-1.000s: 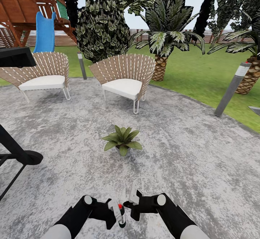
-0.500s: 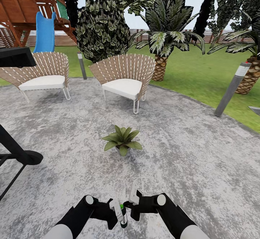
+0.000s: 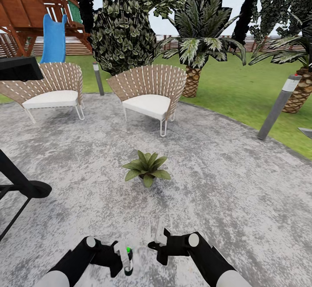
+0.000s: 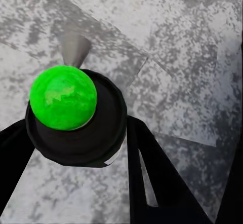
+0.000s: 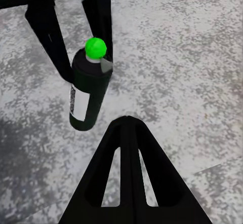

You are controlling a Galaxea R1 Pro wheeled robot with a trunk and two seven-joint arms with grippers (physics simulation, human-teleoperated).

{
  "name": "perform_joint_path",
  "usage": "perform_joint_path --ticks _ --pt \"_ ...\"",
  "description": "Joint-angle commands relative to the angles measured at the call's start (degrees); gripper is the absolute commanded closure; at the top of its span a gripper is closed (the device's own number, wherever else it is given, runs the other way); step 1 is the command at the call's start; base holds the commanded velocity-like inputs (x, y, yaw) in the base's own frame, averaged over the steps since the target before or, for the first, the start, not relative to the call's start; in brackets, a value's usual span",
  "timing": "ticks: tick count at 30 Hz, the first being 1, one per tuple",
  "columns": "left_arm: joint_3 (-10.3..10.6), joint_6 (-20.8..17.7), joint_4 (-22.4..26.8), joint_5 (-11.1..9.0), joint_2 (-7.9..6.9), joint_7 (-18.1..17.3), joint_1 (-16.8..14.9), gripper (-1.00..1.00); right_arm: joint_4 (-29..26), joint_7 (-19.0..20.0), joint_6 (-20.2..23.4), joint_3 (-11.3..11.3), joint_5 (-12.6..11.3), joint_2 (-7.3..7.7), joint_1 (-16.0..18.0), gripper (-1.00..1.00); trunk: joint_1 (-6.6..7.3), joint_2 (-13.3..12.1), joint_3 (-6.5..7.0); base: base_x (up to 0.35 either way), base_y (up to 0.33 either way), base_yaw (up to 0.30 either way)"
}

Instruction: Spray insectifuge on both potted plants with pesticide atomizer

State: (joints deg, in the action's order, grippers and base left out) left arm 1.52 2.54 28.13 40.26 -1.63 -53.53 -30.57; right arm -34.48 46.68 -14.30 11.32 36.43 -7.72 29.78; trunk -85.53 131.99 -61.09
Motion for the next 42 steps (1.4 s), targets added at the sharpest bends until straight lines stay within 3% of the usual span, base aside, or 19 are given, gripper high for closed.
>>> perform_joint_path --ticks 1,6,8,15,16,20,23,25,27,28,29,31,35,39,42 --pt "0.1 0.3 0.1 0.2 -1.06 -0.1 0.0 1.00 -0.1 0.0 -0.3 -0.1 0.6 -0.02 0.0 1.00 0.01 0.0 -0.05 0.000 0.000 0.000" --pt "0.1 0.3 0.1 0.5 -3.00 -0.1 0.1 1.00 -0.1 0.1 -0.3 -0.1 0.6 0.05 0.0 1.00 0.01 0.0 -0.05 0.000 0.000 0.000" --pt "0.2 0.3 0.1 0.7 -4.53 -0.2 0.1 1.00 0.0 0.0 -0.4 -0.1 0.6 0.13 0.0 1.00 0.01 0.0 -0.05 0.000 0.000 0.000" --pt "0.1 0.2 0.2 0.7 -6.45 -0.2 0.1 1.00 0.0 0.0 -0.4 -0.2 0.7 0.29 0.0 1.00 0.01 0.0 -0.05 0.000 0.000 0.000" --pt "0.1 0.1 0.5 0.3 -7.13 -0.1 0.0 1.00 0.0 -0.1 -0.4 -0.4 0.7 0.40 0.0 -1.00 0.01 0.0 -0.05 0.000 0.000 0.000" --pt "-0.3 0.1 0.7 0.3 -7.27 0.4 0.3 1.00 0.2 -0.5 -0.4 -0.5 0.6 0.62 0.0 -1.00 0.01 0.0 -0.05 0.000 0.000 0.000" --pt "-2.3 -0.5 0.8 0.1 -7.25 3.3 0.5 1.00 0.7 -2.5 -0.5 -3.0 0.4 3.53 -0.1 -1.00 0.01 0.0 -0.05 0.000 0.000 0.000" --pt "-5.7 -0.8 0.8 0.1 -7.02 5.0 0.4 1.00 1.7 -3.7 -0.5 -5.3 0.4 4.62 -0.2 -1.00 0.01 0.0 -0.05 0.000 0.000 0.000" --pt "-11.4 -1.4 0.8 0.1 -6.63 6.0 0.4 1.00 4.6 -5.1 -0.6 -8.9 0.3 5.17 -0.2 -1.00 0.01 0.0 -0.05 0.000 0.000 0.000" --pt "-12.5 -1.5 0.8 0.1 -6.58 6.1 0.4 1.00 5.3 -5.6 -0.6 -9.8 0.3 5.22 -0.2 -1.00 0.01 0.0 -0.05 0.000 0.000 0.000" --pt "-15.6 -1.7 0.8 0.2 -6.48 6.3 0.4 1.00 7.0 -8.0 -0.7 -12.5 0.3 5.23 -0.2 -1.00 0.01 0.0 -0.05 0.000 0.000 0.000" --pt "-18.6 -1.9 0.8 0.1 -6.43 6.5 0.4 1.00 8.4 -12.6 -0.6 -15.7 0.3 5.04 -0.2 -1.00 0.01 0.0 -0.05 0.000 0.000 0.000" --pt "-22.8 -4.1 0.8 0.1 -6.40 6.5 0.0 1.00 12.8 -22.4 -0.6 -18.2 0.1 4.89 -0.3 -1.00 0.01 0.0 -0.05 0.000 0.000 0.000" --pt "-24.4 -11.7 0.9 0.0 -5.94 6.5 -0.3 1.00 18.8 -35.9 -1.1 -18.7 -4.0 5.20 -0.3 -1.00 0.01 0.0 -0.05 0.000 0.000 0.000" --pt "-24.4 -13.7 0.6 0.1 -4.55 7.1 -0.2 1.00 19.7 -43.0 -1.5 -18.8 -7.2 5.65 -0.4 -1.00 0.01 0.0 -0.05 0.000 0.000 0.000"
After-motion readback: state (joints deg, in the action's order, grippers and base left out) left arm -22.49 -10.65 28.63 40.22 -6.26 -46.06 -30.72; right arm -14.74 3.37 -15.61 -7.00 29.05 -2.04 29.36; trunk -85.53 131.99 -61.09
